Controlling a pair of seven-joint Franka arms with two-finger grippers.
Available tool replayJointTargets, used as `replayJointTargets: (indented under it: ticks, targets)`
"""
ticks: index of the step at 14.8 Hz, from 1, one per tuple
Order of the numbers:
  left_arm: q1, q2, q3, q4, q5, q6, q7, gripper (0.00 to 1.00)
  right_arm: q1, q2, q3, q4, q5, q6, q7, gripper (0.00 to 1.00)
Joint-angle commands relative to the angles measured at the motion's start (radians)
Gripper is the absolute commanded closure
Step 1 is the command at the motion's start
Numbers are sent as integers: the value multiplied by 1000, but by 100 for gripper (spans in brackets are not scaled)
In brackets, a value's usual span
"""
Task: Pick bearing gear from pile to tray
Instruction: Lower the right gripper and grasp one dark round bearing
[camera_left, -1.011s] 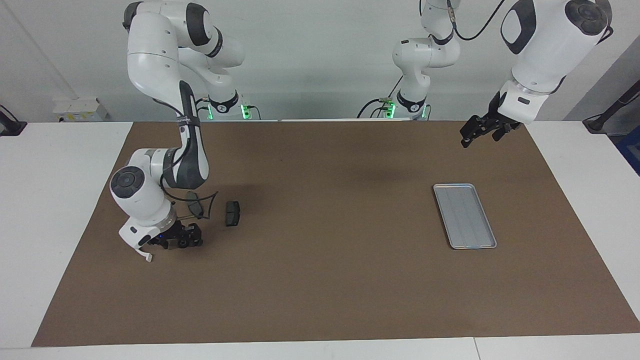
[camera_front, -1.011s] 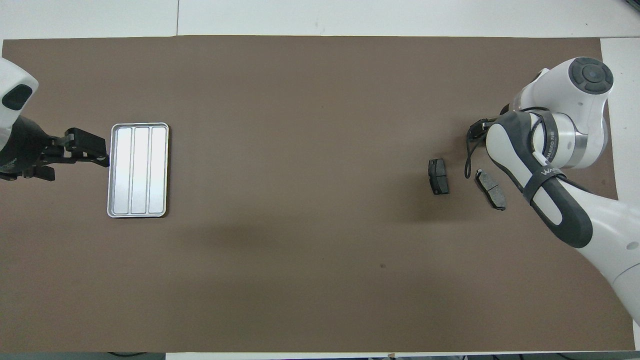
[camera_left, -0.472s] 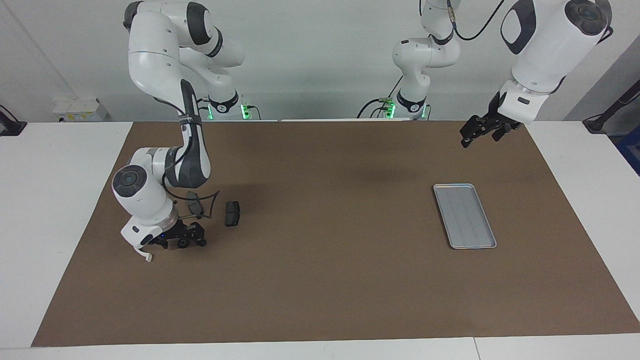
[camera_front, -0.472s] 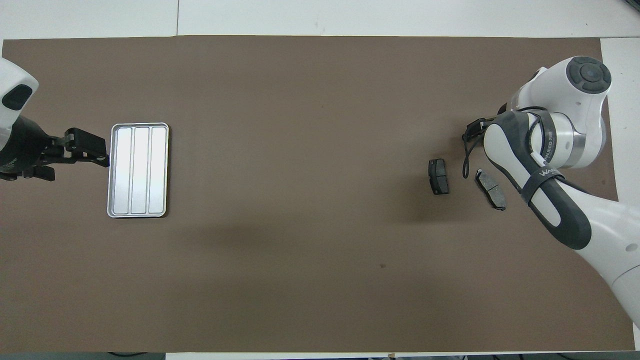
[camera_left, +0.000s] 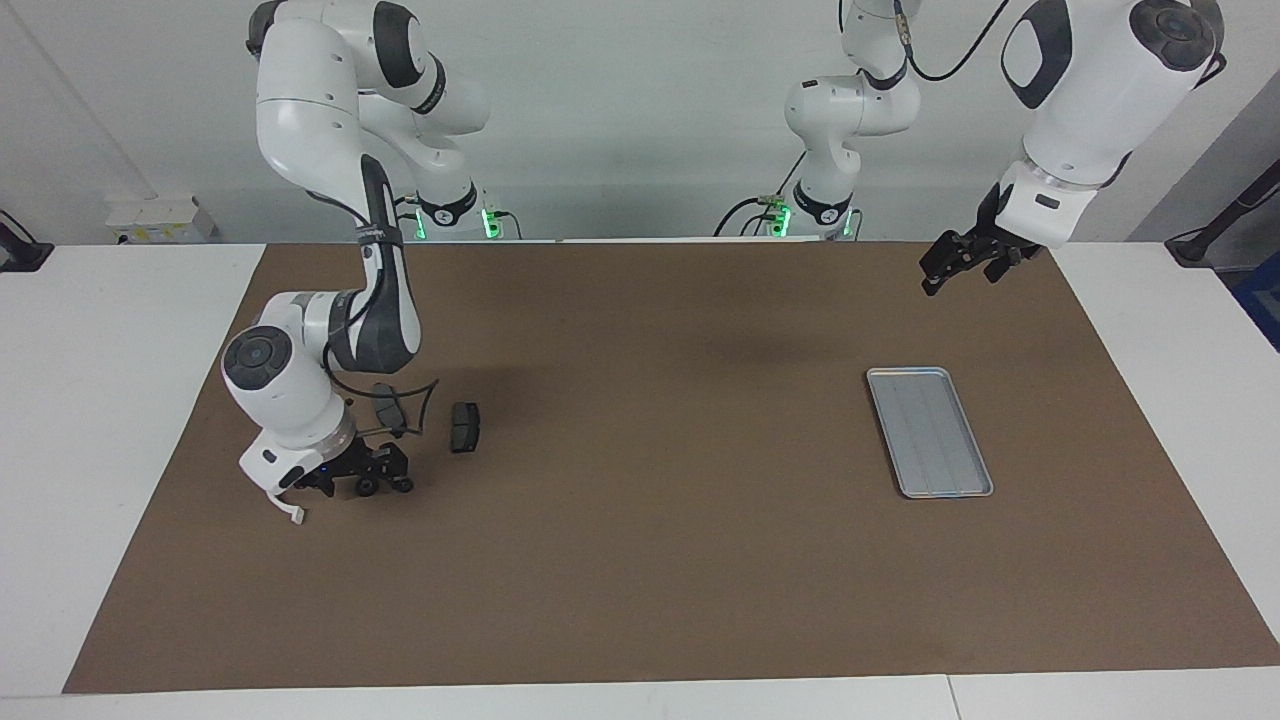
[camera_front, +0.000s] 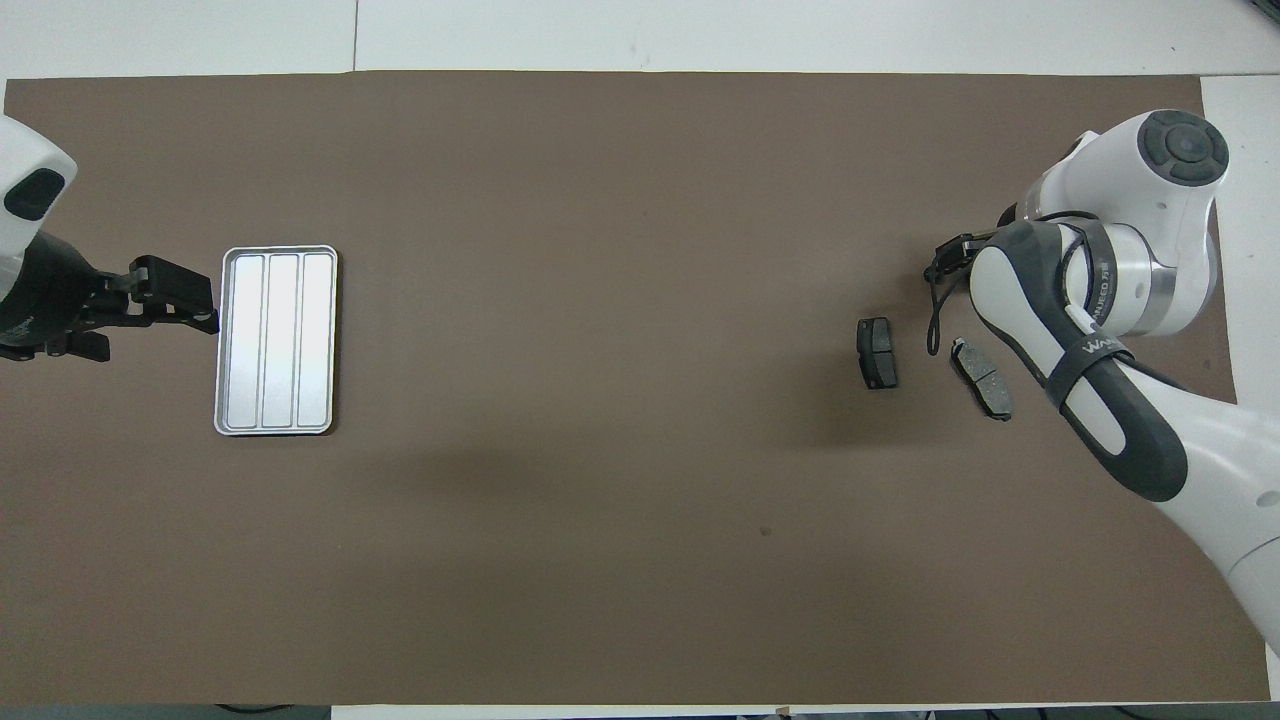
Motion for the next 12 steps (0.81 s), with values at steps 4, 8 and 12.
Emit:
replayJointTargets:
  ticks: [4,8,12]
  targets:
    - [4,-26,-3,-23,-9,-7,7,0,-9,-18,4,-18,10,-10,-20,24]
    - [4,-26,-3,-23,-9,-5,7,0,-10,-17,4,-26,10,-1,-21,24]
    - [4,-26,-2,-23,-9,-5,7,0,-13,-17,4,-34,10,7,-23,25]
